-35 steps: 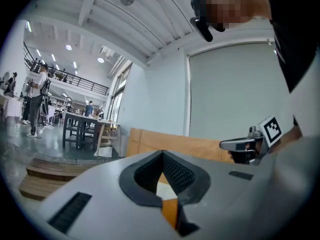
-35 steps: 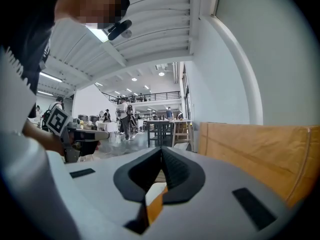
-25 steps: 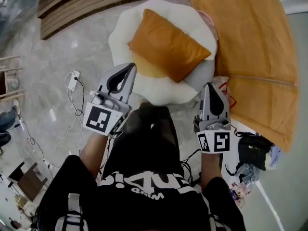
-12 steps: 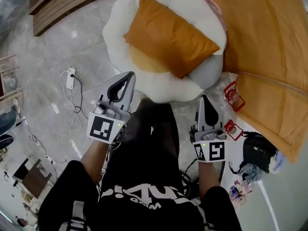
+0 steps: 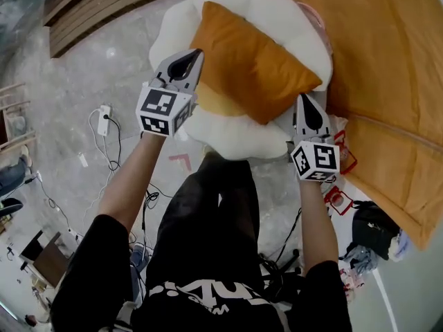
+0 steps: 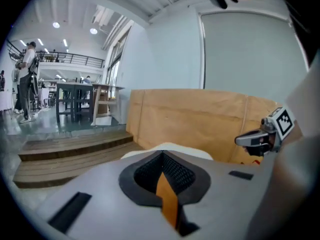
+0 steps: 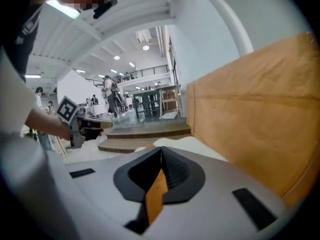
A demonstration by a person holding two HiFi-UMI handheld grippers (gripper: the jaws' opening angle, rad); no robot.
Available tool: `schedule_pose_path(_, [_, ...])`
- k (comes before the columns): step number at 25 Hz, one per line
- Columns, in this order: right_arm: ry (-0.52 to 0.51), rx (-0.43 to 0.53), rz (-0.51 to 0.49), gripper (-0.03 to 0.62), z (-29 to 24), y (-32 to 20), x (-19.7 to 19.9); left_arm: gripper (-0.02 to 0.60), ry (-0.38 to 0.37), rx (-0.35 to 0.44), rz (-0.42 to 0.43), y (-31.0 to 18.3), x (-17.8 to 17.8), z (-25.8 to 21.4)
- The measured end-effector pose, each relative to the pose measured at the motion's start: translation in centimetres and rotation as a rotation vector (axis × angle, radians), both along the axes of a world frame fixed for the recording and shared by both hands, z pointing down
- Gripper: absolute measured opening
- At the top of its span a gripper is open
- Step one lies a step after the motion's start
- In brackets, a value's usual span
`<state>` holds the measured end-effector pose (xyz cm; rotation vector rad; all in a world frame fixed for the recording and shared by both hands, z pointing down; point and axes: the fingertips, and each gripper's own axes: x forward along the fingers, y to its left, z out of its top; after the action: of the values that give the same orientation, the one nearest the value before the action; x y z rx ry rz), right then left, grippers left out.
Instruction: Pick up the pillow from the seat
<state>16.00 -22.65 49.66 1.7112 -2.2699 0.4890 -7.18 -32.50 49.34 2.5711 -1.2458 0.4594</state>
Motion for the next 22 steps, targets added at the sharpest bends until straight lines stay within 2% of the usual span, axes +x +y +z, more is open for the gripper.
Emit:
schedule_pose_path(2, [0.030,-0.079,0.022,0.022,5.2,-1.4,1.3,0.009,-0.052,-0.077,-0.016,-2.2,0.4,5.0])
schedule_pose_path(6, [0.101,-0.291,0.075,0.023,15.8,-1.7,3.6,0.009,-0.208,-0.219,0.015,-4.2,0.8,15.4])
schedule_pose_path(9, [0.089,-0.375,0.130,0.023,19.3,-1.1,4.5,0.009,-0.233,-0.334,-0.004,-4.6,0.5,19.4])
schedule_pose_path(12, [0.058,-0.393,0.159,0.022,20.7,-0.8,4.6,0.009,-0.253,-0.358,-0.011,-5.6,0.1,21.3])
schedule_pose_path(16, [0.056,-0.427,0.185,0.023,22.5,-0.2,4.7,0.009,-0.325,-0.343,0.050,-6.5,0.2,23.3])
schedule_pose_path(19, [0.039,-0.446,0.222,0.036,23.5,0.4,5.0,0.025,-0.329,-0.339,0.061,-7.1,0.5,24.2])
schedule_pose_path(21, [0.011,-0.464,0.250,0.229,24.4,0.6,5.1,0.153,-0.311,-0.342,0.037,-7.8,0.4,25.1])
schedule_pose_path(22, [-0.004,-0.469,0.263,0.288,24.9,0.6,5.1,0.233,-0.304,-0.338,0.018,-8.3,0.3,25.7])
